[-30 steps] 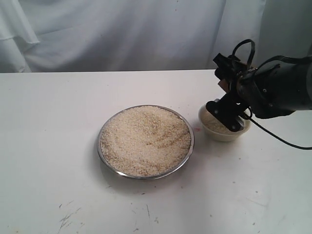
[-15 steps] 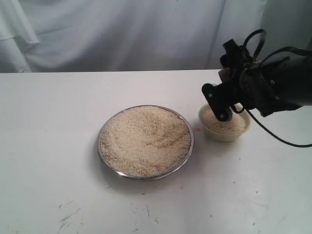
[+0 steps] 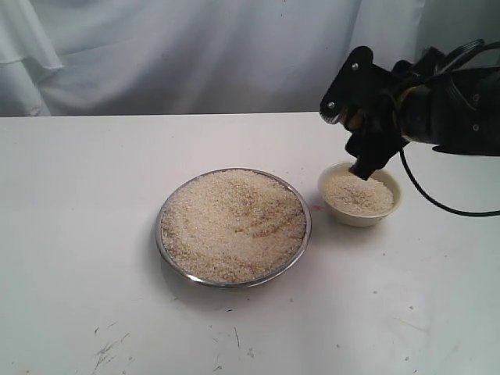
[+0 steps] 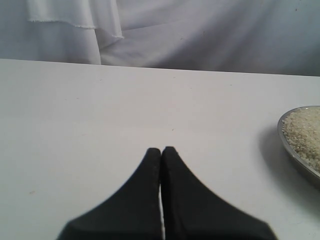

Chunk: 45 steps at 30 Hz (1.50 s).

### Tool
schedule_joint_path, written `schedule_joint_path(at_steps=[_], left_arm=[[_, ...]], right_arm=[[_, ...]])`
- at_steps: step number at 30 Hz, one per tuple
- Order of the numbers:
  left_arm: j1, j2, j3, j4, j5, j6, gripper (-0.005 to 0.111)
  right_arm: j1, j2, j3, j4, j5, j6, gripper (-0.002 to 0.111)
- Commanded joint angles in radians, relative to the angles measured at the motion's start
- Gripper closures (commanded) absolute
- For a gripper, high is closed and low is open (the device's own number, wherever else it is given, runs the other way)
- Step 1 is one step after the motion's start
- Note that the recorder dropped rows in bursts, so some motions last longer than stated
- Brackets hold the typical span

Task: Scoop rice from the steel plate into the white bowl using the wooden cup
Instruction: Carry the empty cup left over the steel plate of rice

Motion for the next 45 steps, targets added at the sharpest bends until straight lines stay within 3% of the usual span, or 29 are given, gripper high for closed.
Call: schedule_joint_path(at_steps=[1,12,21,26,35,45], left_arm=[[-0.003,-0.004,0.005,0.001,-0.014,-0.001,0.107],[-0.003,-0.004,0.005,0.001,-0.014,-0.001,0.107],[-0.003,-0.004,0.005,0.001,-0.014,-0.001,0.107],[-0.003,-0.004,0.005,0.001,-0.014,-0.001,0.107],[-0.003,-0.004,0.005,0.001,-0.014,-0.001,0.107],[-0.003,-0.004,0.005,0.001,-0.014,-0.001,0.107]], right_arm=[[0.042,-0.018,-0.004,0.009,-0.13,0.021,0.108],[0.201,-0.014,-0.008,0.012,-0.111,-0.059,0.108],[0.304,0.079,-0.122,0.155,0.07,-0.27,0.108],[0.322,0.139,-0.187,0.214,0.157,-0.413,0.108],[0.32,0.252,-0.295,0.396,0.264,-0.858,0.108],[0.32,0.319,-0.393,0.464,0.29,-0.999,0.108]])
